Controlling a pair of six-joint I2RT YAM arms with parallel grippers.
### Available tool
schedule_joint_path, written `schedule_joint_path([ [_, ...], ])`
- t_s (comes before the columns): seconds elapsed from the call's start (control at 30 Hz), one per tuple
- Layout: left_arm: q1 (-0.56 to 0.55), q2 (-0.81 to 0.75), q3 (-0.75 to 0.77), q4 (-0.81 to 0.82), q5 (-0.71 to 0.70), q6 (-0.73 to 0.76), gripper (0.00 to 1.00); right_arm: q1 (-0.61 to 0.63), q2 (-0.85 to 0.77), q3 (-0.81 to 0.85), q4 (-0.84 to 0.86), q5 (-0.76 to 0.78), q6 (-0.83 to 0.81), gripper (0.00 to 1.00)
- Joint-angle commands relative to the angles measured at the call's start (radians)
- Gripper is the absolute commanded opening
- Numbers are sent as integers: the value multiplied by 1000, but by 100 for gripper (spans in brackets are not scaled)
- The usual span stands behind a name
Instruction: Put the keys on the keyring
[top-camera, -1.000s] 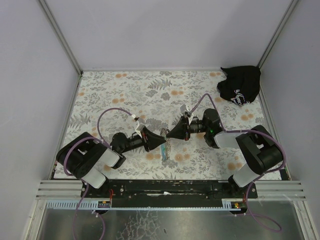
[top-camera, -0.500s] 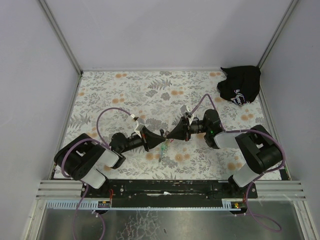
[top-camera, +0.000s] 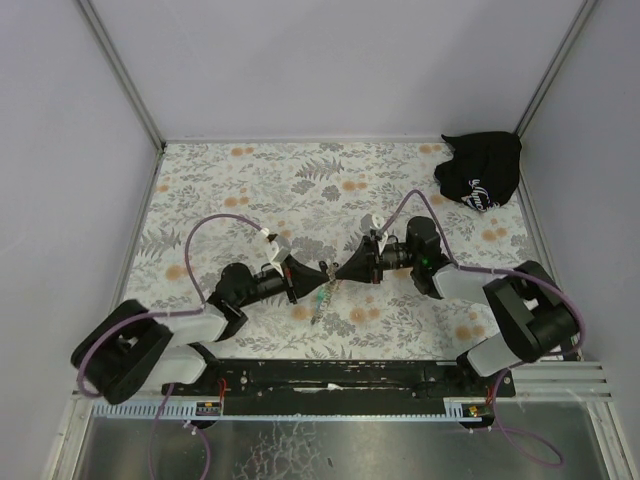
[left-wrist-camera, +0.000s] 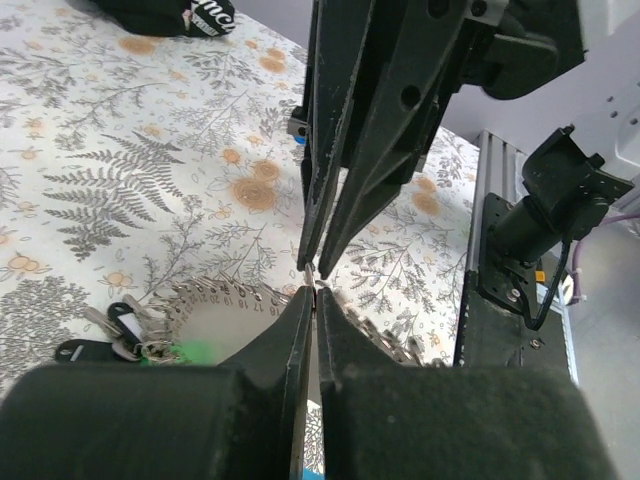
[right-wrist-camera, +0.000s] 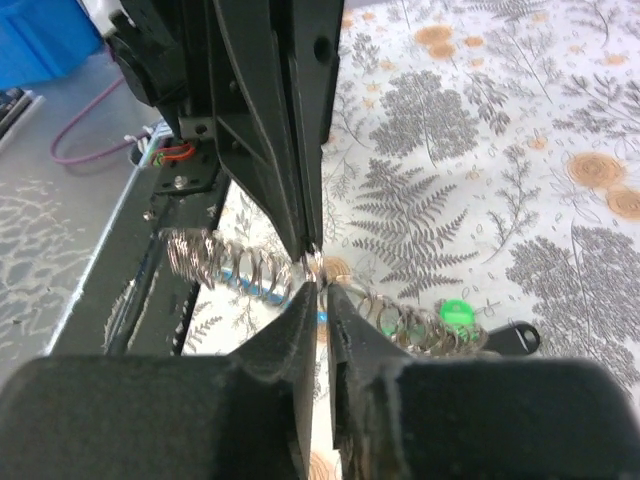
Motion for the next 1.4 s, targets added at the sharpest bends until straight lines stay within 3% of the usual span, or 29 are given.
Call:
schedule_joint_path([
  [0.0,-21,-150,73,-324,-108,104,0,5,-129,66,-402,75,-320,19],
  [0.2,-35,-249,148,-649,-154,172,0,4,-160,132,-586,77,-475,26],
  [0.33,-39,-275,178,-740,-153,225,0,4,-159,168,-644,40,-523,30],
  [0.73,-39,-280,101,-540,-143,217,0,14,-123,251,-703,40,-561,29],
  [1.03,-42,-319,67,-477,-126,231,0,18,-116,374,-958,6,-688,30],
  [1.37,-58,-315,92,-489,-99,265,0,42,-88,459,-1117,13,-779,31],
])
